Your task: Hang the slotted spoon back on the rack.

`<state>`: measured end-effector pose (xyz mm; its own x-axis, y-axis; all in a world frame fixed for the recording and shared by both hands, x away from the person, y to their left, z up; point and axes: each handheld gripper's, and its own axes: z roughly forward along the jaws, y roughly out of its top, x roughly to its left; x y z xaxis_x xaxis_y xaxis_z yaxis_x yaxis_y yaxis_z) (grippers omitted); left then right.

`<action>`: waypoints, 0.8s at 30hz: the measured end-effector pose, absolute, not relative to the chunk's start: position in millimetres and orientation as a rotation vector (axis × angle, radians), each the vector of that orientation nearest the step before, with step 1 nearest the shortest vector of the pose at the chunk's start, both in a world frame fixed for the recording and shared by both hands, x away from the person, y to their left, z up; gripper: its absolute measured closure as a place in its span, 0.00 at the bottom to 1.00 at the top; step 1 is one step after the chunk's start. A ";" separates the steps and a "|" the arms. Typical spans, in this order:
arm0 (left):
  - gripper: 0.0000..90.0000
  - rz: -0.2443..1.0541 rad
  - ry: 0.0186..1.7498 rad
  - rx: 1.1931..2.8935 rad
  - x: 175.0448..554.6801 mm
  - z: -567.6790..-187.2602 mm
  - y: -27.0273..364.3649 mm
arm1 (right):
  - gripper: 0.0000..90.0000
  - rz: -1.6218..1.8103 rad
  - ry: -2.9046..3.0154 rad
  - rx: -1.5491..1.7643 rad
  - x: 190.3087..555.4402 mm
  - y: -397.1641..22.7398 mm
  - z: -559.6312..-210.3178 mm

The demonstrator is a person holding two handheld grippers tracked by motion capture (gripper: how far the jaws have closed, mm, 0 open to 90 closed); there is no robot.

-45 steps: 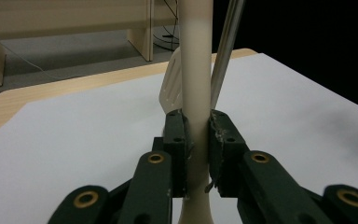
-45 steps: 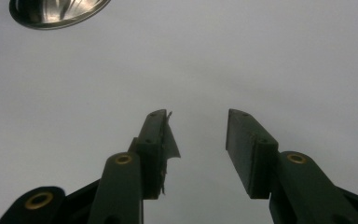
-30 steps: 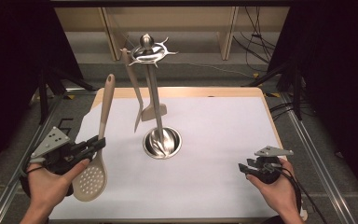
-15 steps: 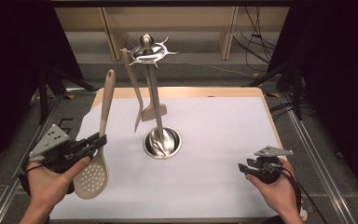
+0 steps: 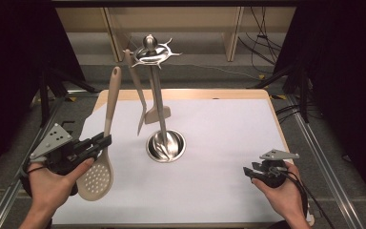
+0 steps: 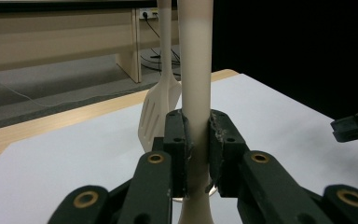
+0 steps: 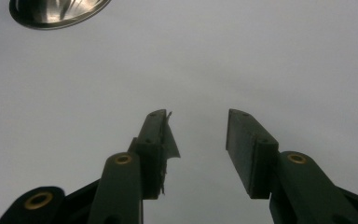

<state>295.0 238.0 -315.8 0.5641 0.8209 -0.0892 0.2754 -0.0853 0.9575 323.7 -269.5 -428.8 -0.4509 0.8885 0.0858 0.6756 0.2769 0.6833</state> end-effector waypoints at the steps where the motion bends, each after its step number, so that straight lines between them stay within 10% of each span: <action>1: 0.86 0.589 0.934 1.650 295.2 -314.8 238.0 | 0.65 0.958 2.238 1.431 323.6 -269.3 -428.8; 24: 0.86 0.582 0.881 1.662 296.9 -305.6 225.5 | 0.65 0.937 2.240 1.419 323.7 -270.9 -427.6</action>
